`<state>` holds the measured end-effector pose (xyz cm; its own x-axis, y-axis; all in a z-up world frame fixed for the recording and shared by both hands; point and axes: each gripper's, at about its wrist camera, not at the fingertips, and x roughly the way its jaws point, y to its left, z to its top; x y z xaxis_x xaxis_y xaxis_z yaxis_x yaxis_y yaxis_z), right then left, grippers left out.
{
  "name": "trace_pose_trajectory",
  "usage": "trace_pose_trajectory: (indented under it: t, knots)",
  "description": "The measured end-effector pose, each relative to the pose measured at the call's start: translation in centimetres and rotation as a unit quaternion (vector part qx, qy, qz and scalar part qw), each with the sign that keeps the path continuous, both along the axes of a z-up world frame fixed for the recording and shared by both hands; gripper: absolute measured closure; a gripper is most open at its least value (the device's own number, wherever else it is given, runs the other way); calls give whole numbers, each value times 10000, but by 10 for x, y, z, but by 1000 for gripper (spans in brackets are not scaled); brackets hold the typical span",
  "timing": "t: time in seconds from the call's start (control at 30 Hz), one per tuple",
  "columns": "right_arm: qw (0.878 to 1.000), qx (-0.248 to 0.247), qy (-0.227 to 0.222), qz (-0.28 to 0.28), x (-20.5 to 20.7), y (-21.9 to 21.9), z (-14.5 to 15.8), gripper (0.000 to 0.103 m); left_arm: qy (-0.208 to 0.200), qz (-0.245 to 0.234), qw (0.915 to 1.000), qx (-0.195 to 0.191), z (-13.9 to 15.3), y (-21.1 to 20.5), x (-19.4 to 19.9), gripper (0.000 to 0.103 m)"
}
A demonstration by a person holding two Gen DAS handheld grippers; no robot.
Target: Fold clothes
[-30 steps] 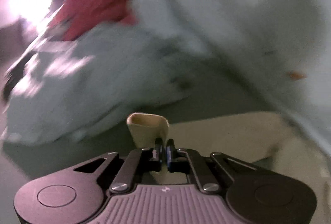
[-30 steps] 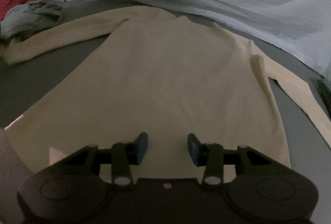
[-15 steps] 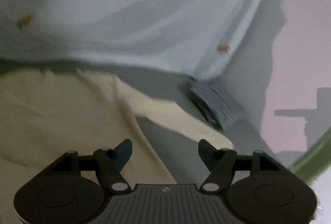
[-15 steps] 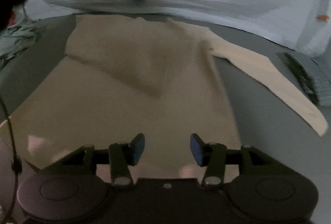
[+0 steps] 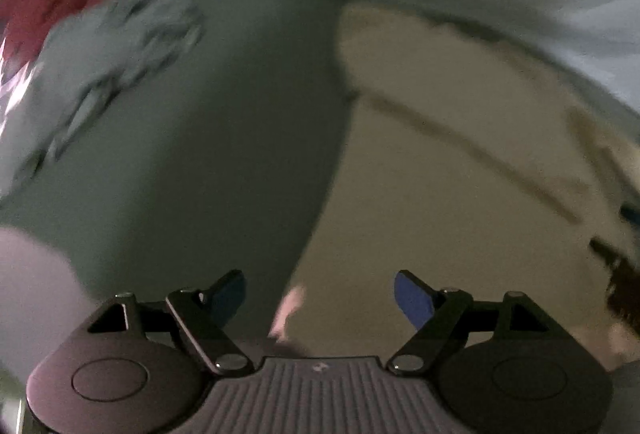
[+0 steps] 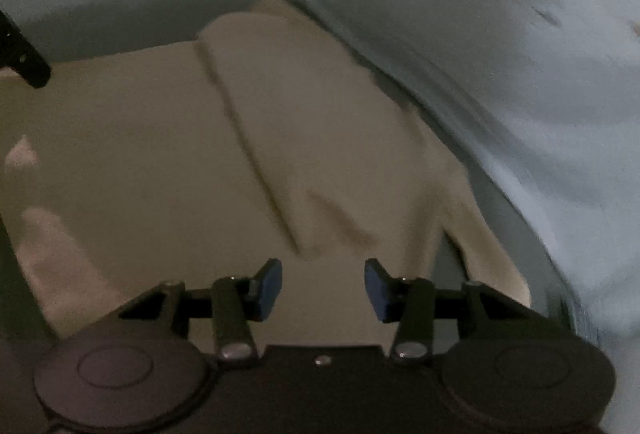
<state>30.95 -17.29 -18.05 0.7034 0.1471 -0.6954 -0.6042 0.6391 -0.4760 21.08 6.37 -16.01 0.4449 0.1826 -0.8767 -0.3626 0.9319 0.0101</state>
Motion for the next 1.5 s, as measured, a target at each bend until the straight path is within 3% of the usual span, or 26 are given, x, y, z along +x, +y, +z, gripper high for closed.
trace_pose_trajectory:
  t: [0.1,0.17,0.23,0.27,0.3,0.33,0.37,0.4,0.5,0.6,0.7,0.8,0.87,0.9,0.93,0.97,1.03,1.1,1.13,1.2,1.3,1.4,1.5]
  knots:
    - [9984,-297,78,467,21,16,-11,58,92,101,9999,72,-16,-2,1,20]
    - [9972,-330,124,660,31,20,-10,58,-90,163,9997,162,-22,-5,2,22]
    - [9957,-350,192,836,40,22,-10,63,-294,163,9993,170,-20,-11,1,39]
    - [9952,-319,295,874,43,22,-9,70,-381,135,9990,181,-19,-14,0,44]
    - [9946,-289,398,912,47,22,-9,85,-443,102,9988,198,-18,-17,-2,59]
    - [9943,-272,425,939,50,21,-8,92,-482,65,9987,180,-16,-20,-2,81]
    - [9948,-295,245,940,49,19,-6,96,-465,39,9987,201,-14,-22,-1,91]
    - [9950,-318,65,941,49,17,-4,98,-422,23,9988,265,-13,-24,0,96]
    - [9935,-386,-514,936,48,10,3,98,-464,-57,9978,465,-3,-28,2,98]
    - [9861,-527,-1376,771,59,-12,28,99,-809,-517,9928,720,31,-44,-6,98]
    - [9783,-658,-1958,190,82,-50,57,99,-1017,-1528,9753,1231,65,-80,-14,98]
    - [9760,-679,-1978,-610,110,-94,71,98,-893,-2325,9577,1441,71,-118,-12,94]
    - [9739,-742,-1831,-1118,127,-123,70,97,-665,-2681,9536,1193,55,-141,-3,91]
    - [9725,-778,-1729,-1352,135,-136,68,94,-526,-2801,9532,1015,44,-150,2,79]
    - [9723,-829,-1557,-1536,139,-143,61,88,-370,-2883,9534,807,32,-158,7,72]
    - [9716,-854,-1391,-1711,141,-150,55,79,-192,-2932,9545,509,19,-163,11,70]
    - [9713,-657,-1155,-1974,129,-154,49,73,145,-2830,9590,-30,4,-163,16,69]
    - [9733,-241,-856,-2115,108,-153,47,67,133,-2623,9643,-348,6,-154,12,63]
    - [9753,87,-630,-2116,93,-150,46,67,20,-2539,9662,-452,11,-146,8,55]
    - [9751,735,-172,-2087,64,-142,45,66,-204,-2312,9712,-540,22,-131,-3,41]
    - [9699,1527,512,-1826,25,-115,39,65,-341,-1765,9823,-531,29,-107,-11,38]
    - [9643,1837,926,-1665,5,-84,31,61,-242,-1277,9901,-533,25,-87,-13,38]
    - [9643,1945,1130,-1398,-2,-60,26,51,-257,-1152,9916,-535,24,-77,-11,38]
